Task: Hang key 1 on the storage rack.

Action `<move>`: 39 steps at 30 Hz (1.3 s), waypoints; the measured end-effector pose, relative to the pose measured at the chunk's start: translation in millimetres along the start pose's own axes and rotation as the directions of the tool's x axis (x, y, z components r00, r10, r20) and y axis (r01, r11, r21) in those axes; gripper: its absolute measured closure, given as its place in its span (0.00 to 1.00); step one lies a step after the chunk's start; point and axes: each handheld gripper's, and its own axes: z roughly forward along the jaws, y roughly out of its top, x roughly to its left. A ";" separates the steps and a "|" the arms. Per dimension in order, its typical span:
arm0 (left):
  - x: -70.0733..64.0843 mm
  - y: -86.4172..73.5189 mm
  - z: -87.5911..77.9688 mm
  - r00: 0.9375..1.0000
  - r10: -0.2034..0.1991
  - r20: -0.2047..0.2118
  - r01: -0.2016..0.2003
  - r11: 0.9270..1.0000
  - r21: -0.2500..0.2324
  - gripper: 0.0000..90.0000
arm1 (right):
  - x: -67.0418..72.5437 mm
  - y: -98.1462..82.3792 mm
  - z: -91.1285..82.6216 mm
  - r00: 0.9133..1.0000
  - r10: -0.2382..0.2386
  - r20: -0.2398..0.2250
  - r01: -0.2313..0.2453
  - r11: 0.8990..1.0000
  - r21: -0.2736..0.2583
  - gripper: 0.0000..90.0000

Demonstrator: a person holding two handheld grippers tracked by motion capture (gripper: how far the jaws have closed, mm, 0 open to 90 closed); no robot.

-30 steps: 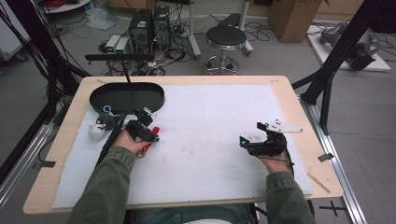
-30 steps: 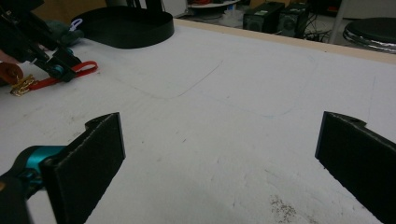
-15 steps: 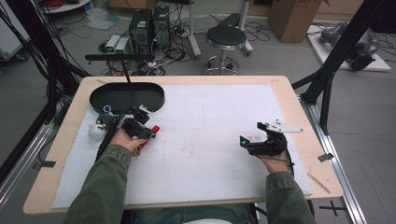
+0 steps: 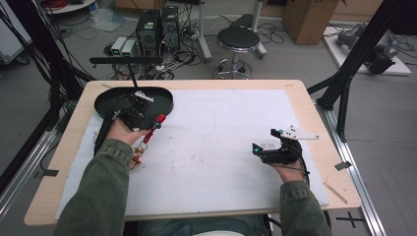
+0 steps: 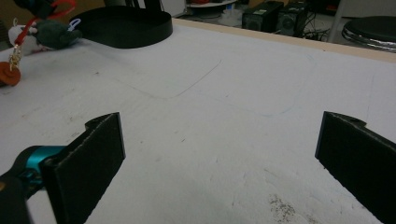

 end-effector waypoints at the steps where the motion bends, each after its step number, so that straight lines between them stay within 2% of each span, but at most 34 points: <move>1: 0.5 3.6 -2.7 1.000 -0.002 0.011 0.002 1.000 -0.007 0.83 | 0.0 0.0 -0.1 1.000 0.001 -0.001 -0.001 1.000 0.000 0.00; 4: 4.3 12.4 -10.2 0.999 -0.004 0.037 0.006 0.999 -0.035 0.83 | -0.2 0.1 -0.5 1.000 0.003 -0.001 -0.003 1.000 0.000 0.01; 9: 11.2 22.5 -20.6 0.999 -0.019 0.033 0.021 0.997 -0.077 0.83 | -1.0 0.1 -0.9 1.000 0.004 -0.003 -0.004 1.000 -0.003 0.00; 11: 13.3 25.6 -25.0 0.999 -0.029 0.043 0.033 0.995 -0.097 0.83 | -1.2 0.0 -0.9 1.000 0.005 -0.005 -0.005 1.000 -0.004 0.00; 14: 15.1 32.9 -31.4 0.998 -0.030 0.047 0.034 0.995 -0.091 0.83 | -1.2 0.0 -0.9 1.000 0.008 -0.005 -0.008 1.000 -0.003 0.00; 18: 17.0 46.3 -41.3 0.999 -0.002 0.054 0.006 0.997 -0.082 0.83 | -1.7 -0.1 -0.3 1.000 0.001 -0.003 -0.001 1.000 -0.006 0.00; 23: 21.3 60.6 -53.4 0.992 0.047 0.113 -0.038 0.996 -0.083 0.83 | -1.4 -0.5 -1.1 1.000 0.009 -0.005 -0.009 1.000 0.001 0.00; 25: 23.2 66.1 -58.6 0.992 0.065 0.110 -0.054 0.994 -0.096 0.83 | -1.7 -0.9 -1.8 1.000 0.011 -0.004 -0.011 1.000 0.002 0.00; 28: 25.9 74.5 -65.8 0.991 0.070 0.117 -0.057 0.992 -0.112 0.83 | -2.5 -1.1 -2.5 1.000 0.012 0.001 -0.012 1.000 -0.001 0.00; 32: 28.6 84.6 -70.3 0.988 0.087 0.128 -0.073 0.992 -0.105 0.83 | -2.6 -1.2 -2.5 1.000 0.013 0.003 -0.013 1.000 0.000 0.00; 35: 32.0 90.2 -72.0 0.987 0.096 0.125 -0.084 0.992 -0.096 0.83 | -2.7 -1.3 -2.8 1.000 0.007 0.001 -0.007 1.000 -0.002 0.00; 39: 39.6 97.1 -73.5 0.993 0.081 0.088 -0.073 0.993 -0.091 0.83 | -2.3 -1.2 -2.6 1.000 0.014 -0.003 -0.014 1.000 -0.002 0.00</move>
